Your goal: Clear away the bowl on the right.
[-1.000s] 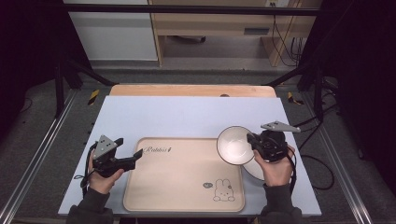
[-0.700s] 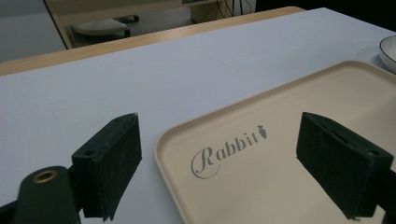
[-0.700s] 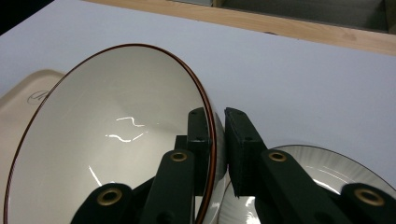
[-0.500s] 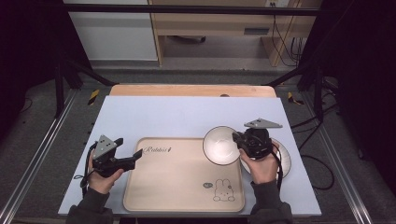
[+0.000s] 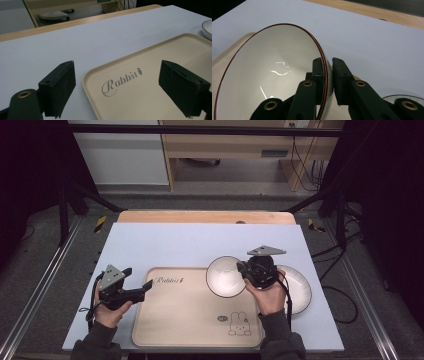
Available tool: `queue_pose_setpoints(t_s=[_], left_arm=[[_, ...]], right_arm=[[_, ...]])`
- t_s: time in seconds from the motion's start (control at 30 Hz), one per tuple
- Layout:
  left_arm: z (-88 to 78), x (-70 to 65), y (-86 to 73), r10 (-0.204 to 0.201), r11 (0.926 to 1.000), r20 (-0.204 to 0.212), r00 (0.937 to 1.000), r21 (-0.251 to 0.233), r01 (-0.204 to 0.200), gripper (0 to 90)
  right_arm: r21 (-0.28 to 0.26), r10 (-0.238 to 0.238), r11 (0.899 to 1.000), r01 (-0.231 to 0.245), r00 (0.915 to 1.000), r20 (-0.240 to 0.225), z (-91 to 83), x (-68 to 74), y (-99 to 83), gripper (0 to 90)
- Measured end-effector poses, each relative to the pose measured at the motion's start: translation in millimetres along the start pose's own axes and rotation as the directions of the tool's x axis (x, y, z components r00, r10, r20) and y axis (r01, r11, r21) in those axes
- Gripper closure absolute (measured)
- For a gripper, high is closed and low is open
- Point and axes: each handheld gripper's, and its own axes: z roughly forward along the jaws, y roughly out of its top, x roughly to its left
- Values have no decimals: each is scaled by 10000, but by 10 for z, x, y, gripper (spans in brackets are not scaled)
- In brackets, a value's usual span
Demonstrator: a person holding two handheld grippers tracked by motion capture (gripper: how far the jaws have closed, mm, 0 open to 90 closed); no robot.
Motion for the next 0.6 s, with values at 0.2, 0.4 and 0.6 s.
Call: queue_pose_setpoints(t_s=[0.2, 0.4, 0.6], left_arm=[[-5, 3, 0, -23, 10000, 7, 10000, -10, 23, 137], [-6, -6, 2, 18, 10000, 50, 10000, 3, -18, 137], [-8, -9, 3, 18, 10000, 60, 10000, -8, -18, 136]], right_arm=[[211, -174, 9996, 177, 9997, -145, 110, 87, 27, 805], [187, -118, 9997, 127, 9990, -436, 196, 158, 71, 805], [169, -114, 9998, 123, 9986, -508, 280, 193, 87, 806]])
